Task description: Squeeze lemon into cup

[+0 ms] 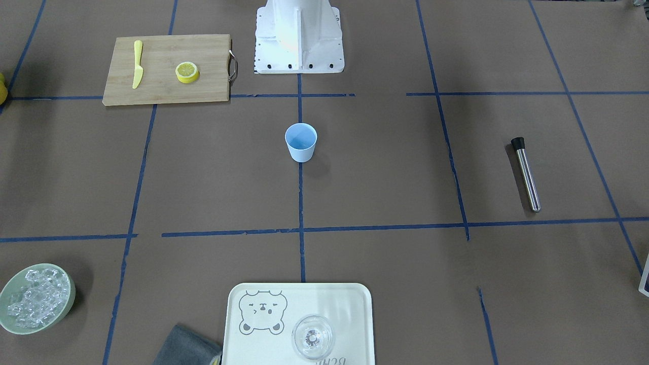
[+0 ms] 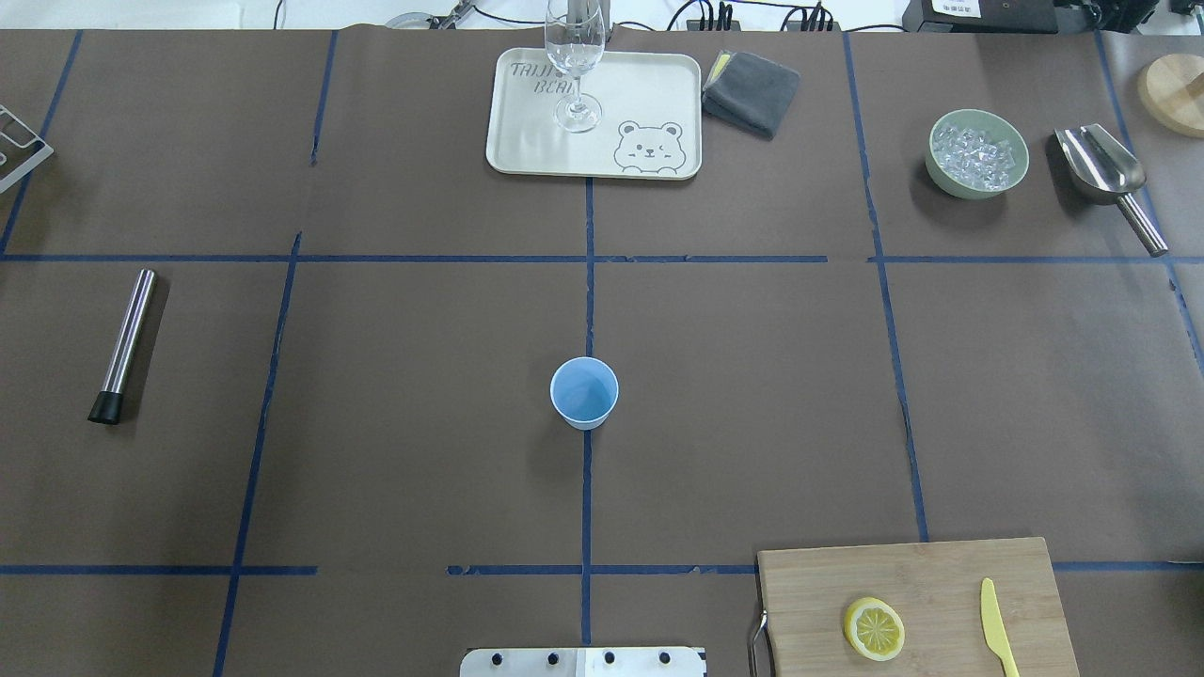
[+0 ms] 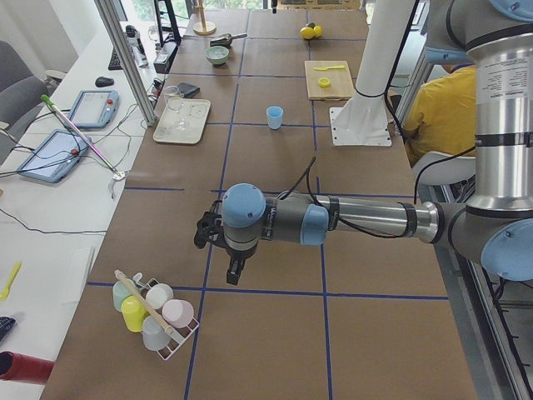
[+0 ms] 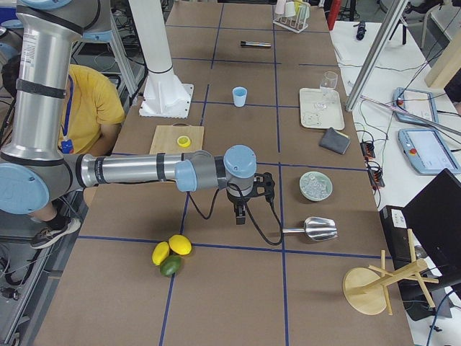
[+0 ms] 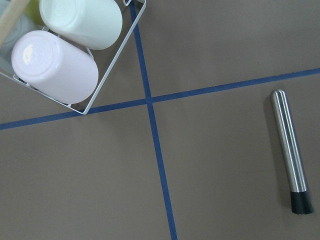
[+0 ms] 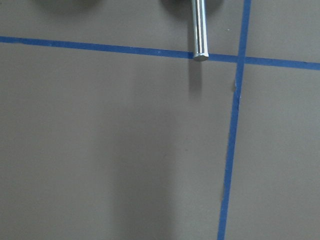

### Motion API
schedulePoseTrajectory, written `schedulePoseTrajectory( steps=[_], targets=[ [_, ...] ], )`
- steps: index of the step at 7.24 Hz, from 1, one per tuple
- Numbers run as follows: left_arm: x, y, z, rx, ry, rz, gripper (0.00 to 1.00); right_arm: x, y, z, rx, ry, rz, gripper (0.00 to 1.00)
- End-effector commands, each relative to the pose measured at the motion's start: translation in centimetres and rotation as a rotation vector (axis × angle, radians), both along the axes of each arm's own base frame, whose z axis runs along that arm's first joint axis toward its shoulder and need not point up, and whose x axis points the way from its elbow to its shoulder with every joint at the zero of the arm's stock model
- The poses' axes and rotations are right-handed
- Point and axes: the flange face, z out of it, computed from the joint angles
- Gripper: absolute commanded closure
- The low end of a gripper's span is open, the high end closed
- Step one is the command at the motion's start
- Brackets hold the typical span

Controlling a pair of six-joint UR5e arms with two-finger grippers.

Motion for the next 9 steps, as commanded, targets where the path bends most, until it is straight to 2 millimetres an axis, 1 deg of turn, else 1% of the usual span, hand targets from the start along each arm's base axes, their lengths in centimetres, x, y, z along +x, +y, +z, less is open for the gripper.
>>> schedulePoseTrajectory(
  steps=[1, 2, 3, 4, 5, 6, 7, 8, 9],
  targets=[
    [0.3, -0.1, -0.9, 0.074, 0.034, 0.006, 0.0, -8.5, 0.3, -3.4, 0.09, -0.055, -0.11, 0.0],
    [0.3, -0.1, -0.9, 0.076, 0.039, 0.007, 0.0, -10.1, 0.8, -4.9, 0.124, -0.076, -0.085, 0.0],
    [0.3, -0.2, -1.1, 0.082, 0.04, 0.006, 0.0, -13.8, 2.0, -7.1, 0.097, -0.083, -0.103, 0.0],
    [0.4, -0.2, -1.1, 0.08, 0.04, 0.007, 0.0, -18.0, 4.2, -11.6, 0.067, -0.071, -0.073, 0.0],
    [0.4, -0.2, -1.1, 0.08, 0.04, 0.007, 0.0, -22.7, 7.1, -14.7, 0.017, -0.058, -0.048, 0.0],
    [0.4, -0.2, -1.1, 0.095, 0.039, 0.011, 0.0, -27.5, 11.1, -17.8, 0.022, -0.037, -0.015, 0.0],
    [0.5, -0.3, -0.9, 0.113, 0.039, 0.012, 0.0, -31.8, 15.8, -20.9, 0.006, -0.055, 0.021, 0.0],
    [0.5, -0.3, -1.0, 0.114, 0.039, 0.01, 0.0, -34.4, 19.6, -22.3, 0.007, -0.059, 0.046, 0.0],
    [0.7, -0.3, -0.8, 0.101, 0.041, 0.006, 0.0, -35.7, 21.6, -22.2, -0.044, -0.052, 0.058, 0.0]
  ],
)
